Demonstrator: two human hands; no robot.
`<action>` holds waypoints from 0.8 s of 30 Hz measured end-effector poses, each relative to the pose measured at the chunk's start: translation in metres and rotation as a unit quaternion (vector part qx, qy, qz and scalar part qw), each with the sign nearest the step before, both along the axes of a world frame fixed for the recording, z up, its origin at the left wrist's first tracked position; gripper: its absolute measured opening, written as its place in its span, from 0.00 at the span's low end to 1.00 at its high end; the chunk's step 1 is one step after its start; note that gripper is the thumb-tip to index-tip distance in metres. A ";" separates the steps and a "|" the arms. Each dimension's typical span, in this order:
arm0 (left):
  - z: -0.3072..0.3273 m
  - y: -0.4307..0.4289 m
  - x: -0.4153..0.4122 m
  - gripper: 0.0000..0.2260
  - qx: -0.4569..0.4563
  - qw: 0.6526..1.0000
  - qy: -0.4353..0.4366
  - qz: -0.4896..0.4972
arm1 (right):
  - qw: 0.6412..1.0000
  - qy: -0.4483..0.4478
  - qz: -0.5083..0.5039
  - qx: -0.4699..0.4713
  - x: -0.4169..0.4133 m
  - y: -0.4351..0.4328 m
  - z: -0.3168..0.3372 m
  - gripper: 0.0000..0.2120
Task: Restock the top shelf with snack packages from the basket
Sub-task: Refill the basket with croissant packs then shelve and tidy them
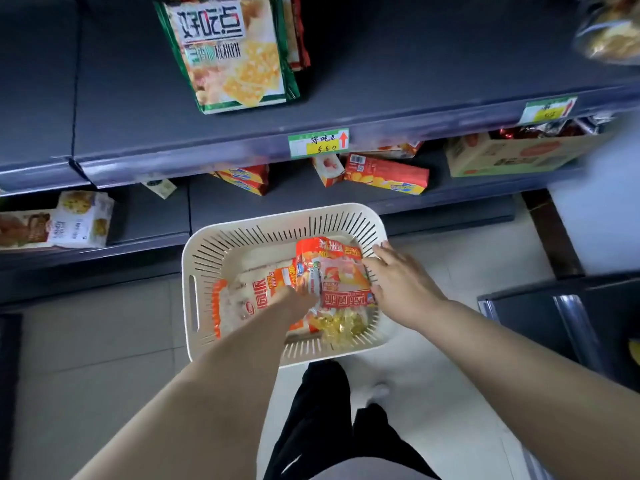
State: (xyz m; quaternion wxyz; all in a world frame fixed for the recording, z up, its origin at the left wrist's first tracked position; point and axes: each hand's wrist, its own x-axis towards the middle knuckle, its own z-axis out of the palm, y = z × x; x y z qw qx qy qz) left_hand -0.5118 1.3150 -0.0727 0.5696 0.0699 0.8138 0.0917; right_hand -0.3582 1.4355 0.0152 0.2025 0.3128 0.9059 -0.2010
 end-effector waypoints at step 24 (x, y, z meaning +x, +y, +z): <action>0.004 0.011 0.004 0.09 0.099 0.985 0.121 0.069 | 1.000 -0.007 -0.002 -0.009 0.016 -0.009 -0.007 0.18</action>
